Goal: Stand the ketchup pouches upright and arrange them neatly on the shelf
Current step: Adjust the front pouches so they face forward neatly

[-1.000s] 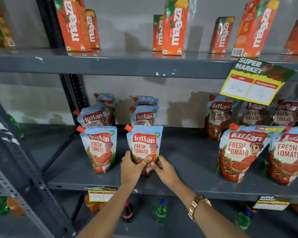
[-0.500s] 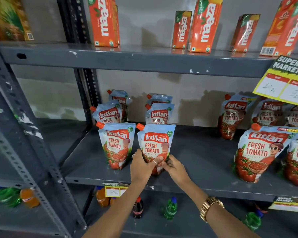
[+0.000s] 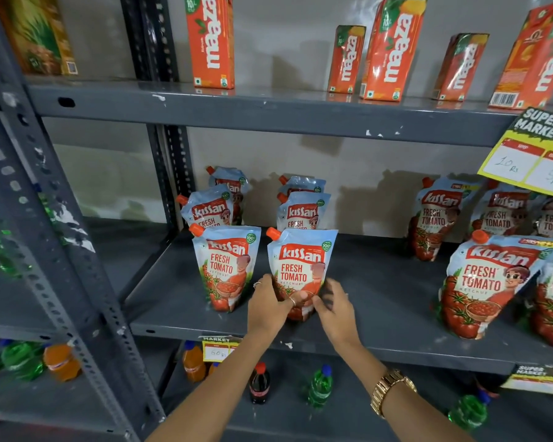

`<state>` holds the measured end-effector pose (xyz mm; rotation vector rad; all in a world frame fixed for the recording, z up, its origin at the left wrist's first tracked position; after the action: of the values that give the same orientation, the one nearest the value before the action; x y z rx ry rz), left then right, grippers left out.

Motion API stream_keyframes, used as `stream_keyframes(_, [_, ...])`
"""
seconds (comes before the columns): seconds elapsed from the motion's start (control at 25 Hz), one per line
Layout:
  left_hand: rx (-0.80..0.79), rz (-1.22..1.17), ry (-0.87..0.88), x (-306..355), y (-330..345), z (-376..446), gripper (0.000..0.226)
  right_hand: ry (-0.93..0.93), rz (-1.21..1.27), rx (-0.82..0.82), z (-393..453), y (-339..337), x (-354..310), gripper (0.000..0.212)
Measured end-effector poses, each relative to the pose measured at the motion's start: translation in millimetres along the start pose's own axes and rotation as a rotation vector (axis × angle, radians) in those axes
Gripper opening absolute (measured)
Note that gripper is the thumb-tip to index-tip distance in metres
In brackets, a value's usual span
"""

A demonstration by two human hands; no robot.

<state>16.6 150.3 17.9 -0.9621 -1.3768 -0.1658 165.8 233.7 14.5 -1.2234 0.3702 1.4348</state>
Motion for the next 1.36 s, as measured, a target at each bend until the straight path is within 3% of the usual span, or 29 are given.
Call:
stream_keyframes(0.12, [0.063,-0.067,0.039,-7.3,-27.2,-0.4,0.050,-0.151,-0.166,0.222,-4.6,-24.2,-31.6,0.032])
stream_keyframes(0.24, [0.197,-0.081,0.065,-12.8,-61.2,-2.4,0.033,-0.196,-0.231,0.260,-3.5,-19.9,-53.2,0.024])
stream_keyframes(0.48, [0.377,-0.072,0.025,-37.1,-108.0,6.4,0.027,-0.356,-0.282,0.076,-1.1,32.2,-85.6,0.016])
stream_keyframes(0.68, [0.302,-0.156,-0.018,-47.1,-125.6,25.4,0.078,-0.374,-0.287,-0.066,6.0,76.3,-95.3,0.026])
stream_keyframes(0.76, [0.241,-0.203,-0.041,-51.5,-124.2,32.4,0.089,-0.315,-0.277,-0.186,8.6,100.8,-94.8,0.038])
stream_keyframes(0.96, [0.199,-0.225,-0.083,-65.0,-128.2,42.9,0.084,-0.088,-0.087,-0.331,9.6,139.5,-78.8,0.049])
stream_keyframes(1.36, [0.284,-0.128,-0.096,-83.9,-168.9,50.3,0.084,-0.058,-0.048,-0.380,9.5,179.9,-84.6,0.046])
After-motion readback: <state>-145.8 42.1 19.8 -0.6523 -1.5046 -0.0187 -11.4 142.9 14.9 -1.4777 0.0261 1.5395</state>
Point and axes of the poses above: each hand's wrist, its own z-axis towards the middle knuckle, its own y-axis out of the palm, x = y × z, the point moved 10 cm from there along z, towards the middle knuckle, and after that the axes turned 14 degrees about -y, right-handed, at the moved point
